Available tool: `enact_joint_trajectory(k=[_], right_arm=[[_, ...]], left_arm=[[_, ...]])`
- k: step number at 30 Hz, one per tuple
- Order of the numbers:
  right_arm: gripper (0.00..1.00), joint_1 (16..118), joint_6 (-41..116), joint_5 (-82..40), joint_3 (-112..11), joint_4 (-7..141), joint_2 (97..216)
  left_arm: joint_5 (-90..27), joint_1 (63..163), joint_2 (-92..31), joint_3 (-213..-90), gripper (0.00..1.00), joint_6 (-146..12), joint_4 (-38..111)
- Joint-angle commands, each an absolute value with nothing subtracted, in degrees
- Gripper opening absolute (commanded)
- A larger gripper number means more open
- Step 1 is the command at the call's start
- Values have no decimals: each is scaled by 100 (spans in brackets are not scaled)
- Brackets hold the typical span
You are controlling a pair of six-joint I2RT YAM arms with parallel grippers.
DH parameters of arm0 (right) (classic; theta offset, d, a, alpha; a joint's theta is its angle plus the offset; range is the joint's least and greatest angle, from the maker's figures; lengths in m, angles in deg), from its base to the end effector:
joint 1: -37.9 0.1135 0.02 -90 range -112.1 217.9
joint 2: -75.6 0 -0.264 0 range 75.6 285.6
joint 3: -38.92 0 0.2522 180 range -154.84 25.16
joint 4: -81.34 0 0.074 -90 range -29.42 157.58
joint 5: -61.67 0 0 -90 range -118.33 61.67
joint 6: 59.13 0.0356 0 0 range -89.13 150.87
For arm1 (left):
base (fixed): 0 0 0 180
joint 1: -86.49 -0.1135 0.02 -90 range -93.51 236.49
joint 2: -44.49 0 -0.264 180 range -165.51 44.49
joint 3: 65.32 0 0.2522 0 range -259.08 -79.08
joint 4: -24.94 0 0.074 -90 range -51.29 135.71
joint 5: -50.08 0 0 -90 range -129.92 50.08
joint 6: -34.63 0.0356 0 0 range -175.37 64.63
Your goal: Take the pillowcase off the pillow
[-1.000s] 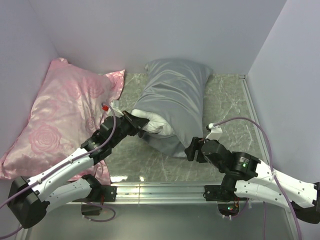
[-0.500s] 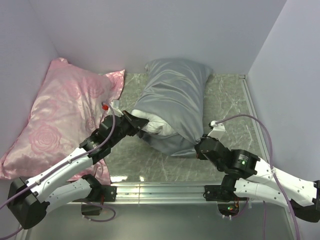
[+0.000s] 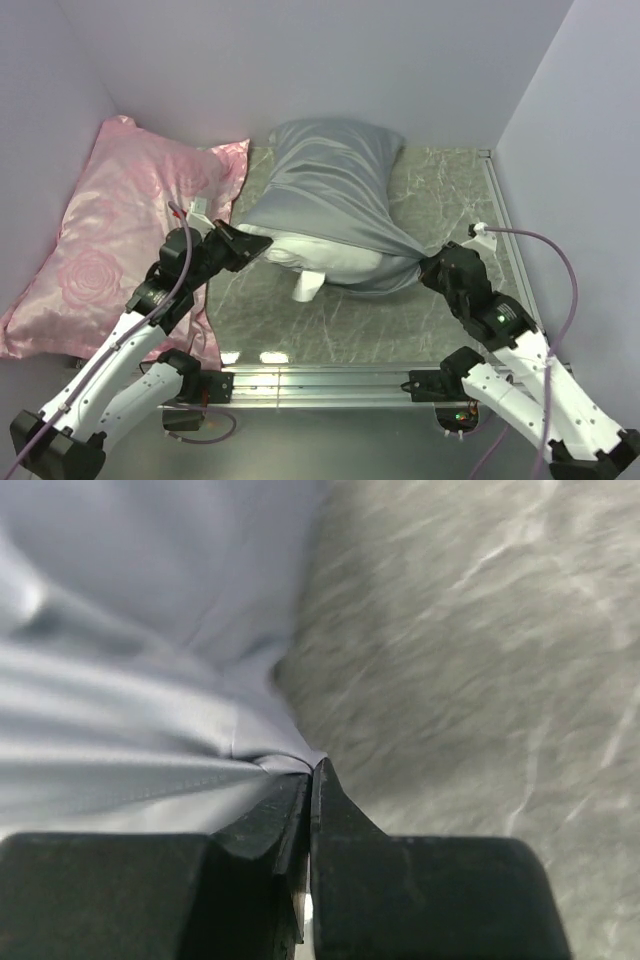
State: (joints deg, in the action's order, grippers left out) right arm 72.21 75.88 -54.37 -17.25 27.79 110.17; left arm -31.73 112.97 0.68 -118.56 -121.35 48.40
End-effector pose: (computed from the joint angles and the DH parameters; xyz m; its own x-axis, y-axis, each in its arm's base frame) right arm 0.1137 0.0587 0.3001 -0.4496 0.4625 -0.7642 0.1686 0.8841 0.4359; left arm 0.1627 -0.0867 0.3111 -0.6044 -0.7090 -0.3634 0.0318 0.4343 -0.9002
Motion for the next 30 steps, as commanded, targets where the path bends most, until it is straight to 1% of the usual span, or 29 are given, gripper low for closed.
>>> enact_joint_trajectory(k=[1, 5, 7, 13, 14, 16, 17, 20, 22, 23, 28, 30], right_arm=[[0, 6202, 7025, -5453, -1334, 3241, 11522], [0, 5261, 6867, -4199, -939, 4135, 11796], [0, 5039, 6788, -3889, -798, 4322, 11997], [1, 5003, 6656, -2922, -481, 5034, 12683], [9, 5038, 6673, -2851, -472, 5148, 12658], [19, 5187, 6752, -2676, -411, 5280, 12449], [31, 5222, 6769, -2657, -411, 5368, 12369], [51, 5337, 6769, -2525, -551, 5230, 12167], [59, 5529, 6787, -2647, -665, 5062, 11773], [61, 5600, 6805, -2761, -674, 4887, 11588], [65, 5776, 6761, -2649, -903, 4350, 10446], [66, 5864, 6752, -2420, -990, 4218, 10207]], left_arm=[[-3193, 10769, 397, -12241, 0, -11857, 4713], [-2955, 10574, 529, -12267, 0, -11874, 4828], [-2850, 10539, 590, -12267, 0, -11883, 4820], [-2357, 10539, 494, -12267, 1, -12085, 4486], [-2357, 10539, 476, -12293, 0, -12059, 4486], [-2314, 10539, 415, -12311, 1, -12041, 4495], [-2287, 10539, 397, -12285, 0, -12059, 4486], [-2234, 10548, 327, -12066, 1, -12129, 4389], [-2260, 10556, 327, -11907, 1, -12147, 4328], [-2278, 10556, 327, -11863, 0, -12155, 4310], [-2418, 10556, 239, -11784, 1, -12190, 4214], [-2454, 10565, 195, -11819, 1, -12208, 4178]])
